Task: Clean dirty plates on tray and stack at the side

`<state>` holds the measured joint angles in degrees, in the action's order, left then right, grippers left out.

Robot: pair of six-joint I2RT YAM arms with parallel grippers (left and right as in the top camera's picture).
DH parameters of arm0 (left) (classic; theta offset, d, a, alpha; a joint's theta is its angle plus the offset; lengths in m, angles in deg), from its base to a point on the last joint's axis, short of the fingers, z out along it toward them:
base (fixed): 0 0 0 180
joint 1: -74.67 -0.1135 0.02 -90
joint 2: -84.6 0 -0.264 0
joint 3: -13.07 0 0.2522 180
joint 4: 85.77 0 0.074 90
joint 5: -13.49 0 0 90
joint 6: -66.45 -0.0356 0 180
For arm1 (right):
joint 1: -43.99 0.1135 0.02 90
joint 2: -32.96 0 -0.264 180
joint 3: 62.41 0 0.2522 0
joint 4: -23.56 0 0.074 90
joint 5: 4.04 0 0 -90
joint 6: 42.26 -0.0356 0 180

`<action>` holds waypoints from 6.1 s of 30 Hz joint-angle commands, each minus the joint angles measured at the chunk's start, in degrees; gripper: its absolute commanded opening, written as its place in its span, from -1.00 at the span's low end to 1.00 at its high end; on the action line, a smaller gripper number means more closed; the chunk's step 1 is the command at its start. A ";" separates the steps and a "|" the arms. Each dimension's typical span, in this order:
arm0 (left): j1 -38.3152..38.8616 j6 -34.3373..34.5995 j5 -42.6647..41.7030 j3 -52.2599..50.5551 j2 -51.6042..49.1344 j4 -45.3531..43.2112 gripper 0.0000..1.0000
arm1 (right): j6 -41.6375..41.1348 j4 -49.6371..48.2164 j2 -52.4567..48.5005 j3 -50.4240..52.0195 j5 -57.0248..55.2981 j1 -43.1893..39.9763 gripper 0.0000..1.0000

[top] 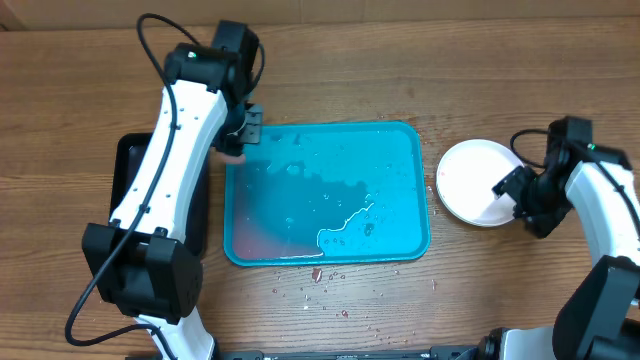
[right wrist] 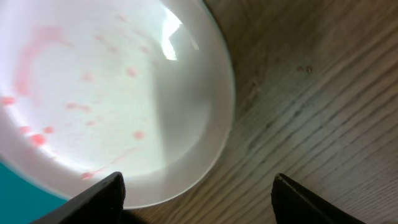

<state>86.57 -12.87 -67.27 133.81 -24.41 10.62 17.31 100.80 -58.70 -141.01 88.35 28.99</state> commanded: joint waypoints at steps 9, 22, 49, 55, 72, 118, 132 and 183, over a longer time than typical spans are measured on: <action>-16.52 3.91 1.55 -7.30 1.20 4.15 -0.91 | 3.56 1.88 2.71 -10.93 3.28 11.65 0.75; -20.24 0.22 -2.86 -32.00 1.18 -21.64 -0.91 | 3.96 -2.75 2.71 -10.93 3.04 22.67 0.93; -15.34 -4.90 -16.48 4.31 9.38 3.61 1.00 | 10.40 17.27 12.35 -28.24 2.62 22.67 1.00; -14.01 -3.52 -16.83 4.24 8.98 2.56 1.00 | 10.97 24.20 19.56 -36.52 2.67 22.67 1.00; -14.01 -2.97 -16.55 4.22 8.85 2.40 0.99 | 10.95 24.30 31.71 -37.55 4.35 22.67 1.00; -13.77 -2.97 -16.52 4.22 8.83 2.40 1.00 | 25.79 -61.57 80.15 53.40 2.84 22.69 1.00; -13.94 -2.97 -16.33 4.22 8.83 2.40 0.99 | 25.77 -62.79 91.54 64.52 2.84 22.82 1.00; -9.14 -2.97 -16.31 4.17 46.31 2.64 1.00 | 25.77 -59.12 91.49 64.39 2.82 23.41 1.00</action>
<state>77.44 -16.39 -83.58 137.96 18.39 12.98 42.01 41.94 32.18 -77.23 90.65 52.01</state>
